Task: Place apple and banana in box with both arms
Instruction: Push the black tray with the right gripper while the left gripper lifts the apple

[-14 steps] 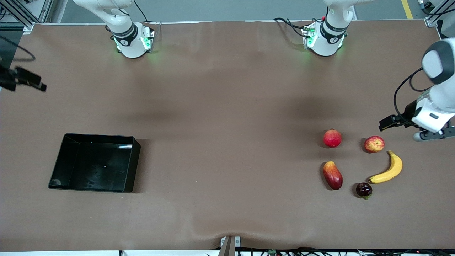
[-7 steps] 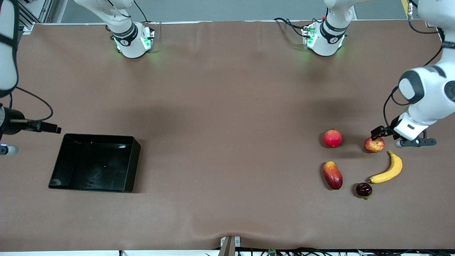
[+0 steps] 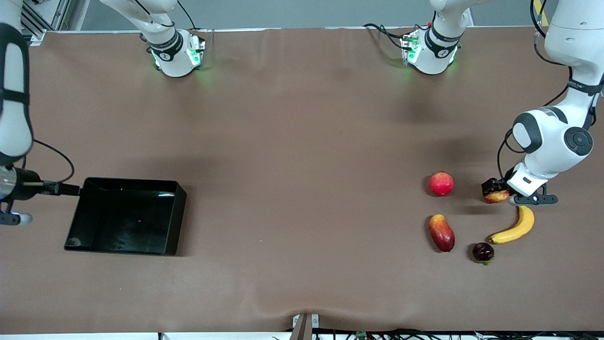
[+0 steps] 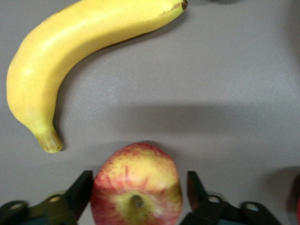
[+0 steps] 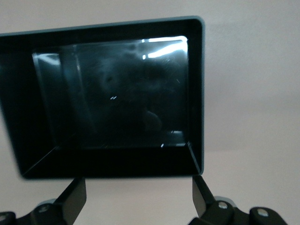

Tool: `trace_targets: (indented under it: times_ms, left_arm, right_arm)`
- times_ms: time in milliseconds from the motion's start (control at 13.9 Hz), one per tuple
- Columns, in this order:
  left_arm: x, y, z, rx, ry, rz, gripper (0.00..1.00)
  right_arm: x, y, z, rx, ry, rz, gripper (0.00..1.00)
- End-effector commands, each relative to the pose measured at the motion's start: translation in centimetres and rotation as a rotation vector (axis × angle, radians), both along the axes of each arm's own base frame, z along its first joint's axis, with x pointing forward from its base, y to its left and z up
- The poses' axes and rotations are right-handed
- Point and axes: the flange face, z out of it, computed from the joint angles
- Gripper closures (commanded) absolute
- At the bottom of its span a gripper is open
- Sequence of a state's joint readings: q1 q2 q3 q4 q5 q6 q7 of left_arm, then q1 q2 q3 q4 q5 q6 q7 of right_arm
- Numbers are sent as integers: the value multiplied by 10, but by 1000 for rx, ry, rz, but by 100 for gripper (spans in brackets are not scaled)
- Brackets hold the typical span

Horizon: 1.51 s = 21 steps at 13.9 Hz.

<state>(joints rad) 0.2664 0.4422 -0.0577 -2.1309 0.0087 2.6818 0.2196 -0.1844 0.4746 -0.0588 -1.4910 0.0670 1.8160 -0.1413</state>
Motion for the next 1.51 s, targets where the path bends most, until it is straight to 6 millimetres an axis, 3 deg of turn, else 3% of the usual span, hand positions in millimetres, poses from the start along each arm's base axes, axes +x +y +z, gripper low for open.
trace_targets:
  times_ms: [0,215,358,574,717,860,932,1004,1219,1434]
  left_arm:
    - [2,1,6,12,-5,-47,100]
    - [1,5,33,17,14,-87,100]
    - [1,4,71,24,18,-109,100]
    - [-1,4,134,9,93,-96,100]
    - [-7,13,179,-2,154,-78,100]
    - [-18,21,208,-25,219,-51,100]
    - [-18,22,224,-25,219,-45,100]
    - [-18,20,235,-28,227,-47,100]
    - [-17,16,270,-42,278,12,100]
    - [-18,6,290,-46,317,68,100]
  right_arm:
    - [9,-27,-37,-14,-16,-17,0]
    - [19,-35,-90,-49,-37,-7,0]
    - [21,-36,-108,-65,-36,37,0]
    - [13,-55,-133,-46,-28,116,0]
    - [14,-44,-146,-51,-45,146,0]
    - [11,-40,-162,-59,-71,141,0]
    - [6,-38,-169,-57,-72,137,46]
    - [3,-38,-171,-54,-62,127,99]
    - [2,-41,-171,-56,-63,67,100]
    - [3,-41,-168,-56,-66,60,100]
